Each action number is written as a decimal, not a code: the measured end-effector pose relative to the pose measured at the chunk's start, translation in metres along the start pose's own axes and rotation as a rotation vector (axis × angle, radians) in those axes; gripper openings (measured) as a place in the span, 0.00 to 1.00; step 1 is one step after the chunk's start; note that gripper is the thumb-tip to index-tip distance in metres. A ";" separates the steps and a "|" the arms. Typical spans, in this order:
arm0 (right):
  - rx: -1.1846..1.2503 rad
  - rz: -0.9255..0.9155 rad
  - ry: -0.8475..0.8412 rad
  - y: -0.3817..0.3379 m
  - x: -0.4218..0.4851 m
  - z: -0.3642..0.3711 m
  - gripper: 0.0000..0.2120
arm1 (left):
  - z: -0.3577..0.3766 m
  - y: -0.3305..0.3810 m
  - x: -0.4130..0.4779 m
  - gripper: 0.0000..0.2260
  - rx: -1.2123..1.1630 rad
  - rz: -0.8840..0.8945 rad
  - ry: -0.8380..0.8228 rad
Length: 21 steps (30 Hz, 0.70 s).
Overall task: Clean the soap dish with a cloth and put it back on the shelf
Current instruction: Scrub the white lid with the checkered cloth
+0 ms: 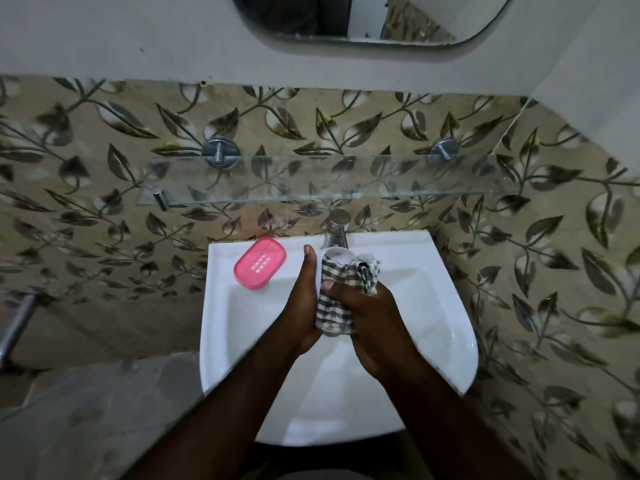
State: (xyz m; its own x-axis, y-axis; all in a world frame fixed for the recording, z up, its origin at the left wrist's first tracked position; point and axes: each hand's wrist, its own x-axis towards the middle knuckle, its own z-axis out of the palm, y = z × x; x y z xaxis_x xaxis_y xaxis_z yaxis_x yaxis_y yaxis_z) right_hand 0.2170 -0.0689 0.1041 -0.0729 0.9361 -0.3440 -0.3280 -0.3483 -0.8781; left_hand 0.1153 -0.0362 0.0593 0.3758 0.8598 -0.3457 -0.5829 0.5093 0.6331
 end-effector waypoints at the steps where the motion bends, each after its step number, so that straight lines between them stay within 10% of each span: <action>1: -0.021 -0.004 0.030 0.001 -0.002 0.001 0.10 | 0.003 0.002 0.000 0.39 0.027 -0.017 -0.028; 8: 0.029 -0.058 0.288 -0.028 0.018 0.004 0.03 | 0.029 0.001 0.004 0.28 -0.010 0.091 0.043; 15: -0.219 0.002 0.041 -0.023 -0.002 0.008 0.04 | 0.017 0.021 0.002 0.30 0.067 0.101 0.042; 21: -0.040 -0.030 0.212 -0.027 0.020 0.010 0.03 | 0.024 0.003 0.004 0.27 -0.042 0.066 0.055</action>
State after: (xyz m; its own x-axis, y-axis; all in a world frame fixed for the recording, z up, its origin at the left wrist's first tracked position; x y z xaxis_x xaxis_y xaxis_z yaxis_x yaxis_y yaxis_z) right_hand 0.2146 -0.0406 0.1244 0.1378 0.9163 -0.3761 -0.2888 -0.3260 -0.9002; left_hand 0.1320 -0.0322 0.0766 0.2959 0.8915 -0.3429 -0.6348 0.4518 0.6268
